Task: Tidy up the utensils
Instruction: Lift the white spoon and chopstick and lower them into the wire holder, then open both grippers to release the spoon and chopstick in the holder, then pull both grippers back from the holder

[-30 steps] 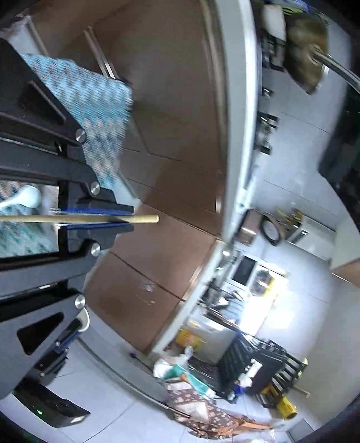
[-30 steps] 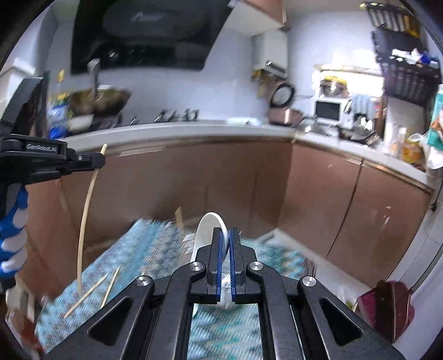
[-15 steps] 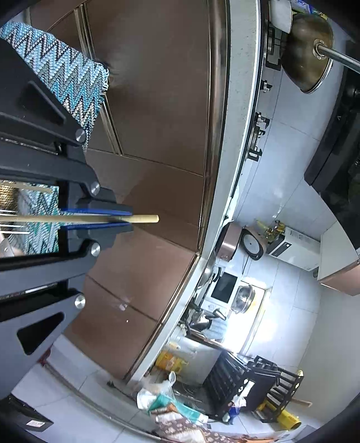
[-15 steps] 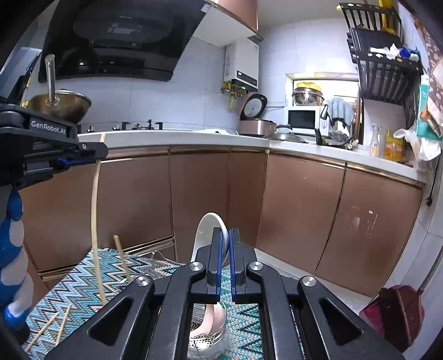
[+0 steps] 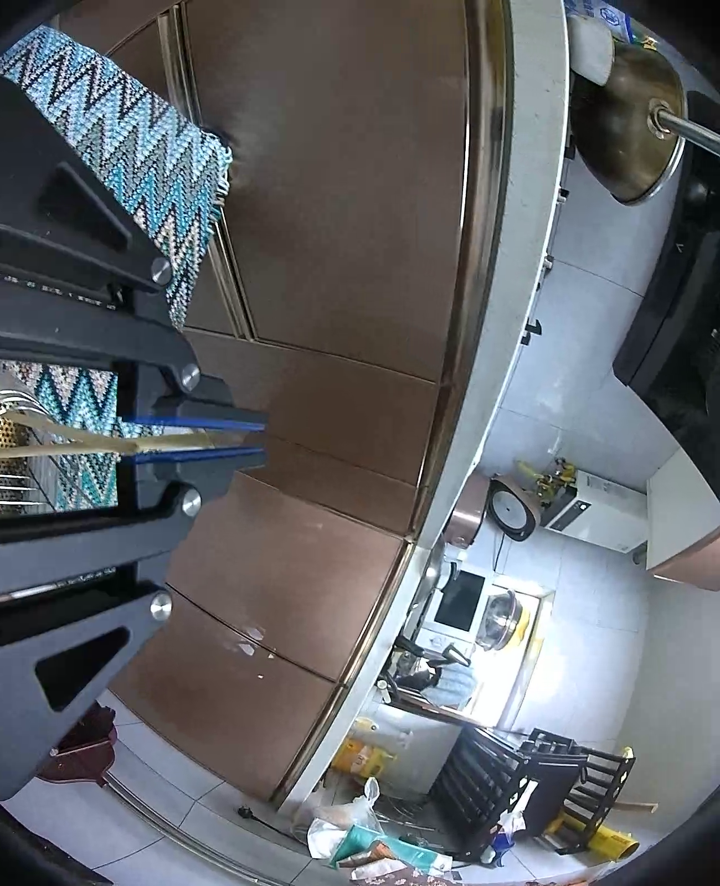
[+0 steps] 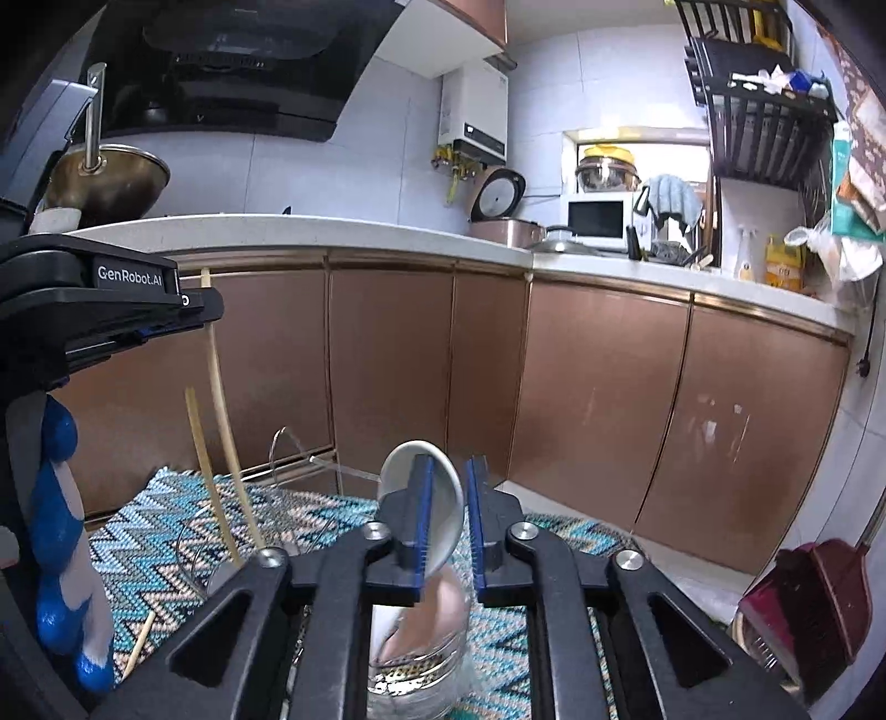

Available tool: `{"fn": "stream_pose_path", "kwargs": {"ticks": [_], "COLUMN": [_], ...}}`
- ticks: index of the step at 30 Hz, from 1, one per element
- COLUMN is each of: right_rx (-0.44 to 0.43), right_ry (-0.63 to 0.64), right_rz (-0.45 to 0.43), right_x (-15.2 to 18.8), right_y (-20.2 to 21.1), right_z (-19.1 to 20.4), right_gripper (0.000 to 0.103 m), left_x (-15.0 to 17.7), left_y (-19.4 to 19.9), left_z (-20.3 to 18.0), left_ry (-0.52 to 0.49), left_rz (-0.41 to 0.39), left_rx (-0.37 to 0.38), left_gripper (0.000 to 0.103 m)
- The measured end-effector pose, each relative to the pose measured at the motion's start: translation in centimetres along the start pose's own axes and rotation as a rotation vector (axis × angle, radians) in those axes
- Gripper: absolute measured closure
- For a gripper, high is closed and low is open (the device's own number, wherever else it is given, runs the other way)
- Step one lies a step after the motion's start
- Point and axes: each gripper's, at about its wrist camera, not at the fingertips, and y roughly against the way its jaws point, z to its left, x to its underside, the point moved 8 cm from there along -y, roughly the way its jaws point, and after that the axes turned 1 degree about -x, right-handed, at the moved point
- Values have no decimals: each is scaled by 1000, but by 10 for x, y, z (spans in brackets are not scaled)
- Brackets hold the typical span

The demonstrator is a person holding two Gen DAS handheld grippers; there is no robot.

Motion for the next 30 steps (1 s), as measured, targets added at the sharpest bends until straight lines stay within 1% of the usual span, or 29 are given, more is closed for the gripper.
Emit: {"fn": "stream_pose_path", "kwargs": {"ticks": [2,3,4,5,6,8,10,12,13,15,17,19,23,27,30], "right_rx": [-1,0,3,3,3,8,17,24,26,40,51,65,79,103,97], "right_ry": [-10,-13,-18,-22,-27,-33,-40,-53,-58,-62,-68,-84,-127,-113,-142], "right_rz": [0,-1,-4,-4,-3,0,0,-1,-2,-13,-21,-35,-57,-83,-91], "right_x": [3,3,3,3,3,1,-1,-4,-6,-11,-15,-19,-26,-32,-34], "right_y": [6,8,12,15,18,27,35,46,50,65,78,96,128,161,182], "right_z": [2,1,1,0,-1,-3,-6,-10,-12,-16,-20,-27,-37,-40,-44], "right_gripper": [85,83,78,74,73,70,67,64,62,59,54,51,49,47,45], "left_x": [0,-1,-2,-3,-4,-7,-8,-11,-12,-16,-20,-23,-30,-37,-39], "left_y": [5,9,13,19,23,35,47,59,65,80,94,110,142,179,201], "left_z": [3,4,5,5,5,5,5,7,8,13,18,27,47,65,79], "left_ry": [4,7,6,4,3,-3,-17,-29,-33,-44,-48,-42,-12,-7,16], "left_rz": [1,-1,-4,-8,-11,-18,-21,-23,-24,-29,-36,-43,-47,-64,-64], "left_rx": [-1,0,-1,1,2,4,0,-8,-13,-34,-52,-77,-110,-154,-179], "left_gripper": [95,92,89,85,83,81,76,68,67,59,54,54,54,54,53]}}
